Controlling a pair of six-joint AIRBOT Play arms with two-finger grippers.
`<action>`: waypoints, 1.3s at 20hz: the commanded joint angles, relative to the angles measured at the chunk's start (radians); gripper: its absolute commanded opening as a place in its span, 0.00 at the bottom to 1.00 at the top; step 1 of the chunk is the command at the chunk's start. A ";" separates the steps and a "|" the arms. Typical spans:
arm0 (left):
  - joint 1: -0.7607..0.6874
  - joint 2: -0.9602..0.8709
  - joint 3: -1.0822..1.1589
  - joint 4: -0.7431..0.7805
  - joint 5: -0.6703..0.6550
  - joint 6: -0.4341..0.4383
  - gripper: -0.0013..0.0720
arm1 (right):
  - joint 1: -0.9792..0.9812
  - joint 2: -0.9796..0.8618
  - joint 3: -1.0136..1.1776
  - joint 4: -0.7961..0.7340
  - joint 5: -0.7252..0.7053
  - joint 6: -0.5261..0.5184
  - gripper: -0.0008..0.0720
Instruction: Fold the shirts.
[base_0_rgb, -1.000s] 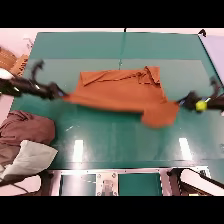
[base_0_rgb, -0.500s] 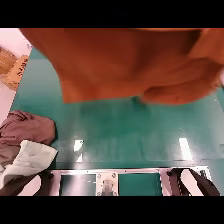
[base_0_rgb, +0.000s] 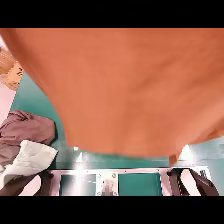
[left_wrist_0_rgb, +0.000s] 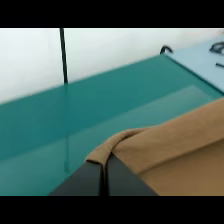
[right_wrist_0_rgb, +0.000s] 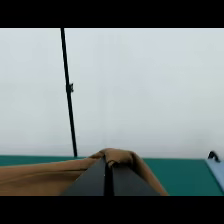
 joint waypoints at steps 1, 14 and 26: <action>-0.001 -0.078 -0.210 -0.026 0.072 0.054 0.04 | 0.024 -0.083 -0.225 0.074 -0.010 -0.086 0.04; -0.188 -0.746 -0.264 -0.010 0.513 0.126 0.04 | 0.201 -0.866 -0.273 0.148 -0.323 -0.139 0.04; -0.189 -0.912 -0.266 0.102 0.403 0.077 0.05 | 0.192 -0.998 -0.197 -0.193 -0.114 -0.056 0.03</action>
